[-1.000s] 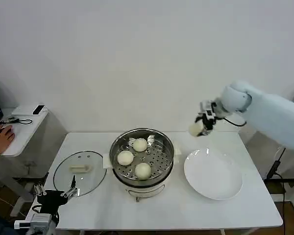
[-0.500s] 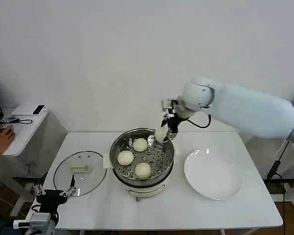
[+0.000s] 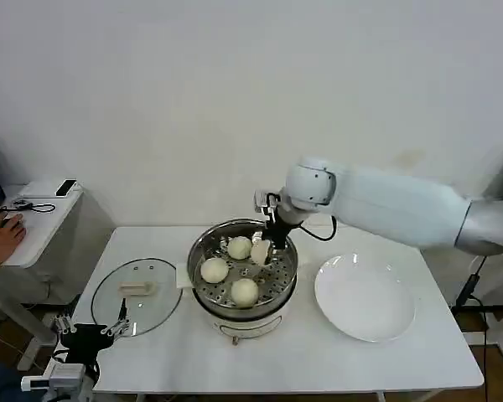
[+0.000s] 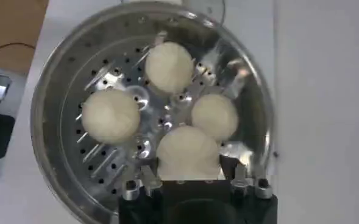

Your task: Take steamed baozi put them in steamer then cover it.

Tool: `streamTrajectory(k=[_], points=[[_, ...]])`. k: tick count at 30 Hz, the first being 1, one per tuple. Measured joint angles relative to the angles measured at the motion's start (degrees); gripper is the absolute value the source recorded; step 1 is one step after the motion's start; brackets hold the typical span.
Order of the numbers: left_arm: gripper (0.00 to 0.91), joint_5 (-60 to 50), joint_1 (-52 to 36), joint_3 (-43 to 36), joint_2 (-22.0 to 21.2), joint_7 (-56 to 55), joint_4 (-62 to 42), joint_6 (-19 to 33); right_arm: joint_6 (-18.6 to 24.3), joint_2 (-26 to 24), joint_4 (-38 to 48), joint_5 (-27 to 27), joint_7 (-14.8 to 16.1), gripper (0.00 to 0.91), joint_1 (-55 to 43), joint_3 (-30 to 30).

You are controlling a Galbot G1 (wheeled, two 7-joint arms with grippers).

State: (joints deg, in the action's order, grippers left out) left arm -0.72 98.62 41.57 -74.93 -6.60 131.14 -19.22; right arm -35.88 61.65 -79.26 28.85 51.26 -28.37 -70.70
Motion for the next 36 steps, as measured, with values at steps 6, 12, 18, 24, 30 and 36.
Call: streamTrajectory(k=[6,12,18,24,30,36], points=[[0.907,0.0,-0.3,-0.3,0.0,0.0,-0.4,0.0,-0.3,0.3,0.9,-0.6,-0.1,0.695,1.6,0.0],[0.907,0.0,-0.4,-0.3,0.1,0.0,-0.6,0.0,-0.2,0.6,1.6,-1.4,-0.5,0.715,2.7,0.0],[0.907,0.0,-0.3,-0.2,0.1,0.0,-0.5,0.0,0.0,0.6,1.7,-1.9,-1.0,0.907,3.4,0.4],[0.907,-0.1,-0.2,0.1,0.1,0.0,-0.1,0.0,0.6,-0.2,0.9,-2.8,-1.4,0.907,3.1,1.6],[0.907,-0.1,0.0,0.0,0.0,0.1,0.0,0.0,1.2,-2.5,-1.1,-3.0,-3.5,0.907,3.1,4.2],[0.907,-0.2,-0.1,-0.1,-0.2,0.1,-0.3,0.1,3.2,-6.7,-5.1,-0.4,-10.9,0.907,5.2,8.4]])
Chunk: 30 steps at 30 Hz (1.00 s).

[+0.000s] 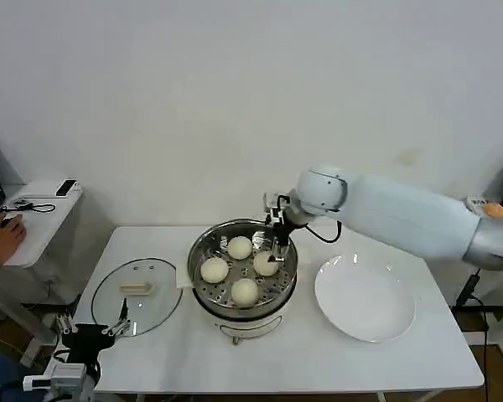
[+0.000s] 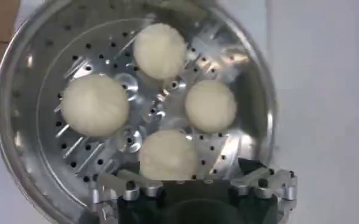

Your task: Take steamed baozi put them in steamer then cover it.

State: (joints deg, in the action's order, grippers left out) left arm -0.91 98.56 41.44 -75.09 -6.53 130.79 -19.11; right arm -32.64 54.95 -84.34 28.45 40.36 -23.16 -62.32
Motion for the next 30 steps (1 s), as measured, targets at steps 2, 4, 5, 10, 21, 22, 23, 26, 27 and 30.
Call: streamTrajectory(k=[2,4,5,10,21,22,23,26,27,30], points=[[0.907,0.0,-0.1,0.0,-0.1,0.0,-0.3,0.1,1.2,-1.8,-1.8,0.8,-3.8,0.907,2.1,2.4],[0.907,-0.2,-0.2,-0.2,-0.2,0.0,-0.5,0.3,2.5,-3.6,-3.7,1.4,-7.7,0.907,5.1,5.4],[0.907,-0.3,-0.2,-0.3,-0.2,0.1,-0.7,0.4,3.4,-4.6,-4.8,1.5,-9.9,0.907,7.2,7.6],[0.907,-1.0,0.0,-0.7,-0.2,0.5,-1.3,1.0,8.1,-7.0,-9.8,0.8,-19.9,0.907,20.7,20.3],[0.907,-2.7,-0.1,-1.2,-0.6,0.4,-2.0,2.8,19.5,-2.1,-17.3,-10.7,-29.8,0.907,57.3,55.8],[0.907,-3.0,0.0,-1.4,-0.6,0.4,-2.2,3.0,20.3,-0.8,-17.9,-12.0,-29.8,0.907,60.2,58.9],[0.907,-3.3,0.0,-1.5,-0.6,0.4,-2.3,3.2,21.1,0.5,-18.4,-13.3,-29.8,0.907,63.0,61.9],[0.907,-4.3,0.3,-2.1,-0.4,0.4,-2.8,4.1,23.6,5.0,-19.9,-17.1,-29.5,0.907,71.3,70.8],[0.907,-4.7,0.3,-2.2,-0.3,0.3,-3.0,4.4,24.5,6.6,-20.5,-18.1,-29.2,0.907,74.0,73.8],[0.907,-6.8,0.1,-2.2,-0.1,0.3,-3.4,5.4,27.0,10.9,-22.2,-20.6,-28.6,0.907,81.4,81.7]])
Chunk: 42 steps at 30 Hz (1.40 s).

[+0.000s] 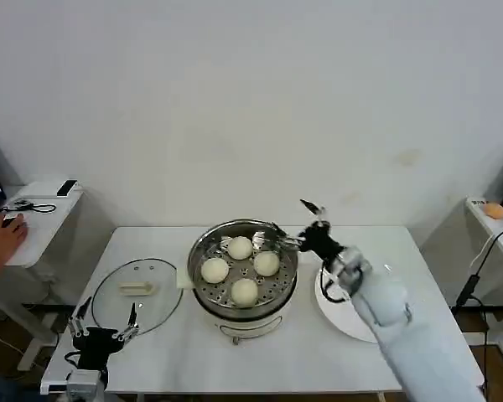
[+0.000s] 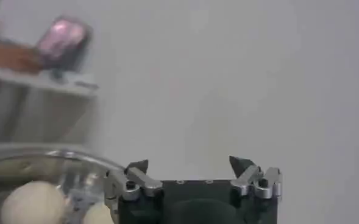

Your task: Take steamed baozi put them in steamer then cover it.

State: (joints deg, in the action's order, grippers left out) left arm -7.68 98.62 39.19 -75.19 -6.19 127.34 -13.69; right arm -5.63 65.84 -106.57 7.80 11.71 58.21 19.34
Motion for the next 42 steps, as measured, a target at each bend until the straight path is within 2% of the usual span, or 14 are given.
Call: streamTrajectory(k=[7,17,27,33,42], points=[[0.907,-10.6,-0.7,0.1,0.8,-0.1,-1.8,3.0,4.7,7.5,-3.8,-2.4,0.5,0.907,14.6,13.0],[0.907,-29.1,-3.9,-1.8,3.9,-0.9,-9.5,7.5,8.1,13.3,-8.8,-3.4,0.1,0.907,28.3,23.2],[0.907,-44.8,-9.4,-5.2,8.2,-2.0,-20.6,9.5,9.3,15.9,-11.6,-3.0,0.2,0.907,35.5,28.3],[0.907,-49.0,-13.1,-7.1,10.4,-1.9,-26.9,9.9,7.9,16.7,-12.9,-0.6,0.6,0.907,37.5,29.5],[0.907,-51.5,-18.8,-9.4,13.5,-2.2,-33.9,10.4,7.7,18.6,-13.4,0.0,1.0,0.907,39.8,29.7]])
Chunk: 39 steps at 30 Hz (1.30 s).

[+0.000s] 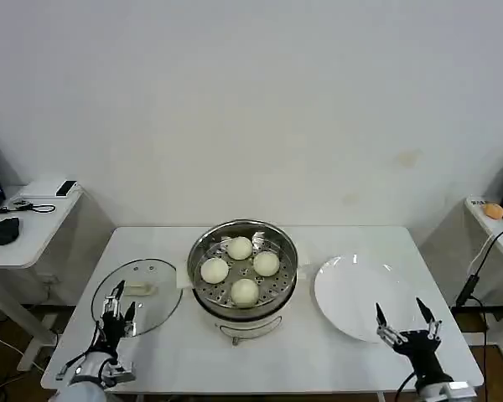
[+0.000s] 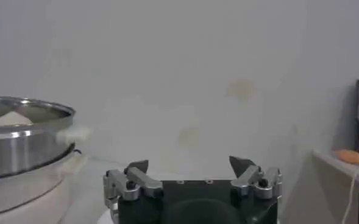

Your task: Take steamed baozi put them in steamer then cover it.

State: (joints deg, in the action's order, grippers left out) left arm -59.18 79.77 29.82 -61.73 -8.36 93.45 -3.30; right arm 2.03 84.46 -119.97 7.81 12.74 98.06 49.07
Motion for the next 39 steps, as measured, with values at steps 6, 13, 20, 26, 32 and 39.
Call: streamTrajectory(k=[6,13,20,26,32,39], points=[[0.907,-0.9,-3.5,-1.4,1.6,0.1,-3.4,0.2,0.0,1.4,-0.5,-0.2,0.0,0.907,0.8,0.4],[0.907,-1.4,-7.3,-3.4,2.6,0.4,-7.3,0.3,0.0,2.7,-0.6,-0.9,0.2,0.907,1.3,0.3],[0.907,-1.7,-10.4,-5.4,2.9,0.4,-10.7,0.4,0.0,3.4,-0.2,-1.0,0.3,0.907,1.2,0.5],[0.907,-1.8,-13.0,-6.7,3.2,0.5,-13.4,0.5,0.2,3.9,0.4,-1.6,0.5,0.907,0.9,0.4],[0.232,-1.8,-15.4,-7.7,3.1,0.7,-15.7,0.8,0.2,4.3,0.6,-2.2,0.6,0.907,0.5,-0.1],[0.0,-1.9,-17.2,-8.6,3.1,0.9,-17.6,0.8,0.3,4.5,1.3,-2.6,0.6,0.907,0.4,-0.4]])
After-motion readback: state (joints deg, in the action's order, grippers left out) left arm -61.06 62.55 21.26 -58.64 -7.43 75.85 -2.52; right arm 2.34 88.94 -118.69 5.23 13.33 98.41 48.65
